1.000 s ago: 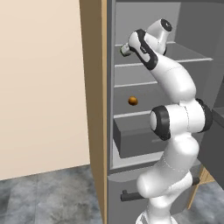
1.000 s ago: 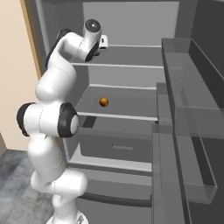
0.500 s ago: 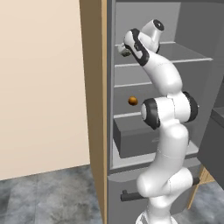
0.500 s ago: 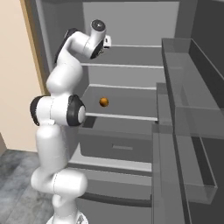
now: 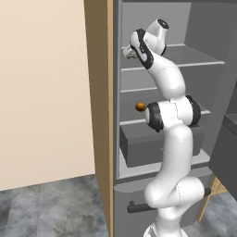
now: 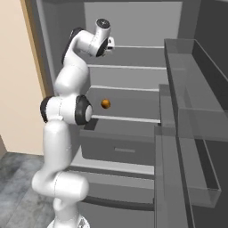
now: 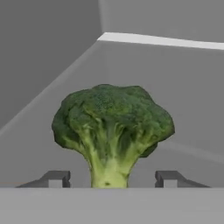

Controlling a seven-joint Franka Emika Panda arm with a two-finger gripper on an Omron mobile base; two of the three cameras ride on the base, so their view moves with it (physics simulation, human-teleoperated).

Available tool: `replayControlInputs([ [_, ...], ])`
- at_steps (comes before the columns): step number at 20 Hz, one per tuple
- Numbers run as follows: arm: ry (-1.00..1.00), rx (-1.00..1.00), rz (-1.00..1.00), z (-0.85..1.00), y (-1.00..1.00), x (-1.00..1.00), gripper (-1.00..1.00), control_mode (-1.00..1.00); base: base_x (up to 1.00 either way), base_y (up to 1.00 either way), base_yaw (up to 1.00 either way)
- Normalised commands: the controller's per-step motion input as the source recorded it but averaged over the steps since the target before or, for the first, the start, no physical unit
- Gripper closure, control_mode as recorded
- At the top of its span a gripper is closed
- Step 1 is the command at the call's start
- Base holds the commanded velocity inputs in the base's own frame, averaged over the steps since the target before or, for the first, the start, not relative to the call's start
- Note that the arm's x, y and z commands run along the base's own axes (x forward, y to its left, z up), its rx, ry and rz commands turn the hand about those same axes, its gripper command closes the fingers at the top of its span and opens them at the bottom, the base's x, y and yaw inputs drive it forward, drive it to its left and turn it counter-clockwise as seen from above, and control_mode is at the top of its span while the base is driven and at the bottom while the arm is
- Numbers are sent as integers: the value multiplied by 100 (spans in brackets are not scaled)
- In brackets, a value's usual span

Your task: Open the fridge, remove the mango, broccoli, and chicken drumstick, and place them on any counter.

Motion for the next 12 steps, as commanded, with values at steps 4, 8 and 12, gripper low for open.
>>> replayControlInputs([
  [4,-7,0,6,-2,2,-3,100,-100,0,0,0],
  [8,-23,0,3,0,0,-41,100,-100,0,0,0],
  [12,-30,0,0,-11,-5,-100,100,-100,0,0,0],
])
